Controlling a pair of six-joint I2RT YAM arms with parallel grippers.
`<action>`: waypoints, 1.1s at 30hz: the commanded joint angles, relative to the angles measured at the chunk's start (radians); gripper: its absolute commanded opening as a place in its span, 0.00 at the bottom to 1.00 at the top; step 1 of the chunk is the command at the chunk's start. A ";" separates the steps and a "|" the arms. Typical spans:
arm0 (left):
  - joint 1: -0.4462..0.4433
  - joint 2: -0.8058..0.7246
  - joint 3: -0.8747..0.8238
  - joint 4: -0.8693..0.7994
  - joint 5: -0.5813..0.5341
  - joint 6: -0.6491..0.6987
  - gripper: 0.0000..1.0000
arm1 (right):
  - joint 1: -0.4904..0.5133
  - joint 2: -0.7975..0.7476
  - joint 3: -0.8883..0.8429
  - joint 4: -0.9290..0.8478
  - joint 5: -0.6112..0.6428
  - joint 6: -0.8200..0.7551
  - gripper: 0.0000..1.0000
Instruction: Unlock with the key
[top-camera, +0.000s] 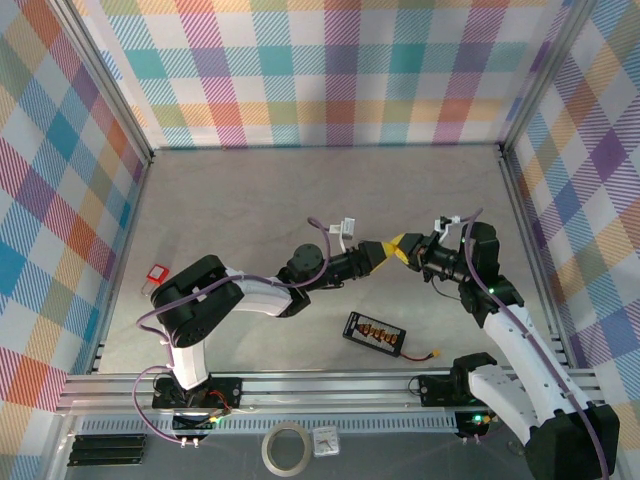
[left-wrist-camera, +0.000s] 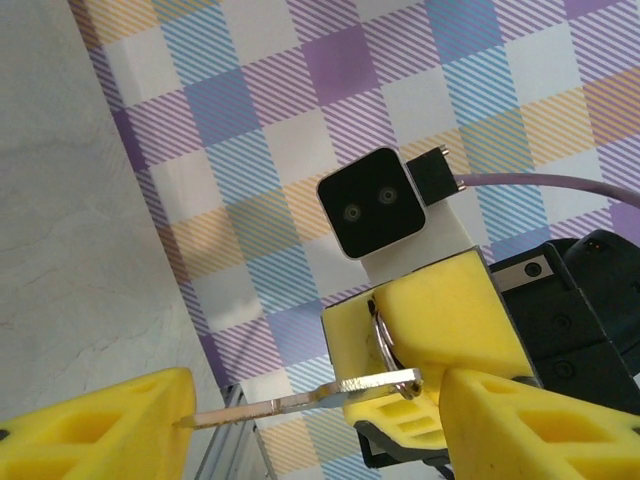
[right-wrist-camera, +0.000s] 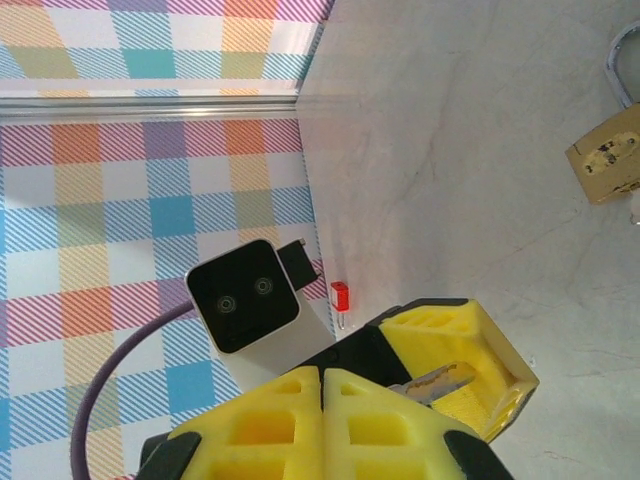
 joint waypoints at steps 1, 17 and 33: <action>0.006 -0.063 -0.006 0.104 0.003 0.006 0.61 | 0.014 0.017 -0.004 -0.092 -0.006 -0.048 0.00; 0.011 -0.072 -0.021 0.103 0.023 -0.002 0.55 | -0.030 0.031 0.004 -0.151 0.019 -0.093 0.00; 0.011 -0.055 -0.009 0.096 0.045 -0.026 0.38 | -0.056 0.055 -0.033 -0.124 0.006 -0.099 0.00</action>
